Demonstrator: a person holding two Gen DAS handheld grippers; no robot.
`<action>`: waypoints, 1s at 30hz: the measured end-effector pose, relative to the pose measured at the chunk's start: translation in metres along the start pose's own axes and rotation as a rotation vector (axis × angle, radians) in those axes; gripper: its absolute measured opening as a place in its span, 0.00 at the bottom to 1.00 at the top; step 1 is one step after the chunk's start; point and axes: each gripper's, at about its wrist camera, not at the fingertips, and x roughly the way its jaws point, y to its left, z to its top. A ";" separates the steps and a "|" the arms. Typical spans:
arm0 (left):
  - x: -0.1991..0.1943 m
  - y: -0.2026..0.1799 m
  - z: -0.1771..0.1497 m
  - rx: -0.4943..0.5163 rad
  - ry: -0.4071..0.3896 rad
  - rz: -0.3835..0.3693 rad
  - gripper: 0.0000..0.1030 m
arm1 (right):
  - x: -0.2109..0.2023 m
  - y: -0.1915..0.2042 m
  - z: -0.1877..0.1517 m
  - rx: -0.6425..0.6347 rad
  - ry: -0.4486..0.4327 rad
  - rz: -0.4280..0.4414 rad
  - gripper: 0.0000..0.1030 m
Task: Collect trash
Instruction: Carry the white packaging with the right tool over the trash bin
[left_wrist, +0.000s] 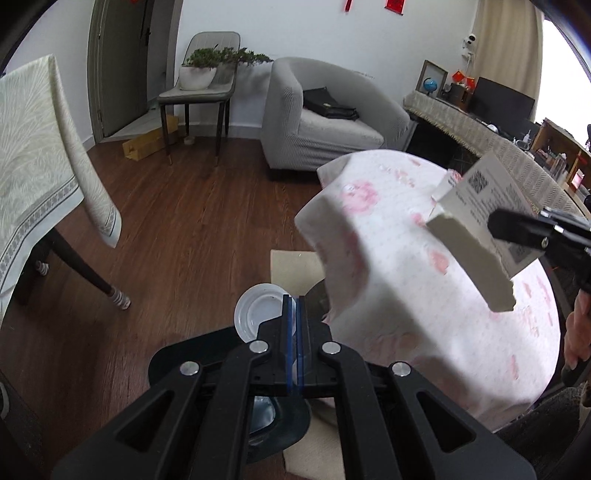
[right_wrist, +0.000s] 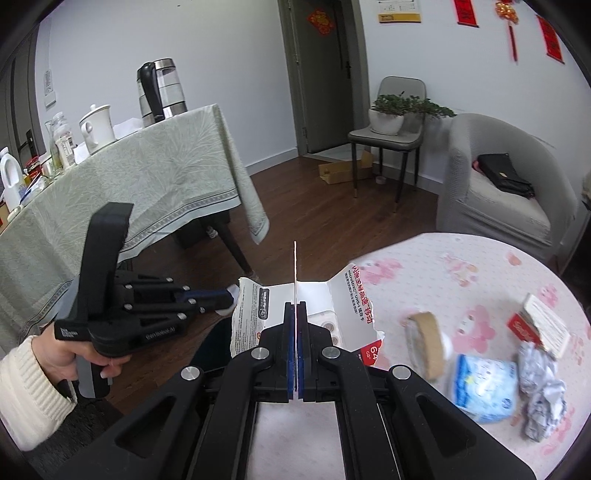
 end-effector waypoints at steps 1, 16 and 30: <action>0.001 0.003 -0.003 0.000 0.009 0.005 0.02 | 0.004 0.003 0.001 -0.002 0.003 0.005 0.01; 0.043 0.054 -0.058 -0.027 0.224 0.083 0.02 | 0.047 0.041 0.017 -0.006 0.035 0.094 0.01; 0.067 0.071 -0.103 -0.003 0.397 0.108 0.02 | 0.094 0.069 0.018 -0.014 0.103 0.120 0.01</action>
